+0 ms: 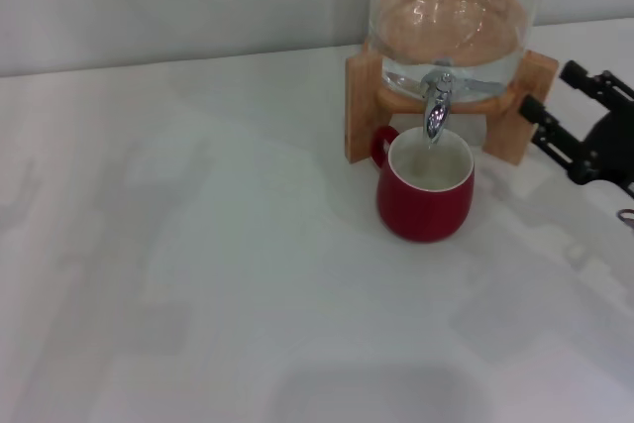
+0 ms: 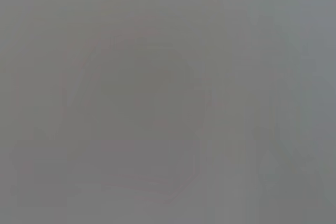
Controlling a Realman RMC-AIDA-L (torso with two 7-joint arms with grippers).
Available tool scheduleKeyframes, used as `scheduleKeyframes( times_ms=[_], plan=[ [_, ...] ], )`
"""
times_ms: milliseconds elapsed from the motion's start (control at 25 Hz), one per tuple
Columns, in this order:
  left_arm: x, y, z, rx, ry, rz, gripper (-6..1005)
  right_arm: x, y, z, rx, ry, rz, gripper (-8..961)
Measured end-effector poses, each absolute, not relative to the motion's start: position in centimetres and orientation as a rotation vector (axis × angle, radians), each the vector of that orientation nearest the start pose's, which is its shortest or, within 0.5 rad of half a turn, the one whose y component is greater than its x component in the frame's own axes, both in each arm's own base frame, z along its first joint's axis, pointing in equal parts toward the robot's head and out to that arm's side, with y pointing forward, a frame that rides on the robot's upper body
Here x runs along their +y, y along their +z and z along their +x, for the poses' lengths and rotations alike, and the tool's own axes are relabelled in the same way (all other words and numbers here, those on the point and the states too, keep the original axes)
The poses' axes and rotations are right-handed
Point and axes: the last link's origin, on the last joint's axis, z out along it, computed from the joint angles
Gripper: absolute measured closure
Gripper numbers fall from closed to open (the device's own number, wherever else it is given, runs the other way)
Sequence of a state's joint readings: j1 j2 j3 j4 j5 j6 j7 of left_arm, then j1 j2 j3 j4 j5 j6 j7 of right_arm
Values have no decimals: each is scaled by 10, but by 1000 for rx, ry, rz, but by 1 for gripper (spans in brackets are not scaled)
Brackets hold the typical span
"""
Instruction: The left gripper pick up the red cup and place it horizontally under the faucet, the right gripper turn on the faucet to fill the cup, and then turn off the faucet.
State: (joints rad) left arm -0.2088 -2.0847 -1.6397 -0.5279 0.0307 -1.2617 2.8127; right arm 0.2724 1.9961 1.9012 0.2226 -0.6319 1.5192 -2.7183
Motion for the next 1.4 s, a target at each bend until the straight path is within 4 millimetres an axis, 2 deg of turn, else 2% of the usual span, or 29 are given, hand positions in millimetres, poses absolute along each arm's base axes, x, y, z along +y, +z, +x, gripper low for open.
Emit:
scheduleKeyframes(
  times_ms=[280,720,1080,1400],
  plan=[
    [316,55,-302,-322,-972,-1457,118,265,54,344,235,887,-1772,348],
    [319,55,-302,-326,-974,-1453,119,273,84,362,248,804,-1591,348],
    [325,52,-303,-343,-974,-1446,119,287,93,377,351,731,-1460,348],
    [320,57,-307,-345,-1007,-1379,119,294,96,386,411,688,-1414,348]
  ],
)
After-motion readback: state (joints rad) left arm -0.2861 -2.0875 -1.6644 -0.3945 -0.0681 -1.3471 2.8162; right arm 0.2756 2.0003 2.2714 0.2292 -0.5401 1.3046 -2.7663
